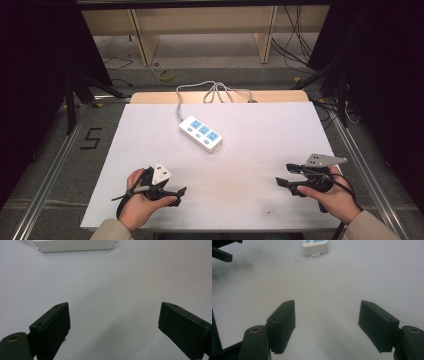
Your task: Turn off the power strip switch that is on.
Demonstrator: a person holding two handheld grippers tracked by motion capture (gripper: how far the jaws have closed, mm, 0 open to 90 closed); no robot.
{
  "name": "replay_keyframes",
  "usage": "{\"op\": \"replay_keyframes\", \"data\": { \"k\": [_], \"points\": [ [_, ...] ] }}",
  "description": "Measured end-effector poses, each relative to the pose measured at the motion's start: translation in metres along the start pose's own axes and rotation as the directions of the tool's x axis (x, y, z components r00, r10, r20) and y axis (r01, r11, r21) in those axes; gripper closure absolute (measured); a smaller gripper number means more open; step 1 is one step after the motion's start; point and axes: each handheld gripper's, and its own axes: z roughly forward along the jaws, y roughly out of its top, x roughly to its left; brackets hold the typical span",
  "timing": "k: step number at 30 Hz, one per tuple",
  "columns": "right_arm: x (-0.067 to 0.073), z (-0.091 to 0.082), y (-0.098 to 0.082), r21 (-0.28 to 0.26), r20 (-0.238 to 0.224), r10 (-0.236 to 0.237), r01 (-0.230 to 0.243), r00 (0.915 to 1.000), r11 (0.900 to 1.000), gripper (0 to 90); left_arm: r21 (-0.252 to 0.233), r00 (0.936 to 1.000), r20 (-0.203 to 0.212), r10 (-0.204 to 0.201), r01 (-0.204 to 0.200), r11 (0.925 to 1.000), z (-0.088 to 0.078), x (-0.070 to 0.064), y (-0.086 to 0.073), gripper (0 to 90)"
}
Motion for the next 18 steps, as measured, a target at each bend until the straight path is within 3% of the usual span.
{"op": "replay_keyframes", "data": {
  "k": [5, 8, 10, 12, 18],
  "points": [
    [0.000, 0.000, 0.000, 0.001, 0.001, 0.002, -0.002, 1.0000, 1.000, 30.2, -0.004, 0.9991, -0.028, -0.030, 0.030, 0.9995, 0.001, 0.001, 0.004, 15.6],
    [0.000, 0.001, 0.001, 0.002, 0.002, -0.004, 0.004, 1.0000, 1.000, 30.2, -0.007, 0.9993, -0.029, -0.025, 0.025, 0.9997, 0.001, 0.000, 0.007, 19.7],
    [0.000, 0.002, 0.001, 0.003, 0.003, -0.002, 0.002, 1.0000, 1.000, 30.2, -0.030, 0.9985, -0.044, -0.033, 0.032, 0.9991, 0.001, 0.001, 0.013, 29.6],
    [-0.001, 0.002, 0.001, 0.007, 0.005, -0.004, 0.004, 1.0000, 1.000, 30.2, -0.048, 0.9992, -0.026, -0.031, 0.030, 0.9984, 0.003, 0.003, 0.018, 45.5],
    [-0.001, 0.003, 0.000, 0.005, 0.006, -0.001, 0.001, 1.0000, 1.000, 30.2, -0.032, 0.9994, -0.024, -0.023, 0.022, 0.9993, 0.011, 0.007, 0.030, 77.9]
  ]
}}
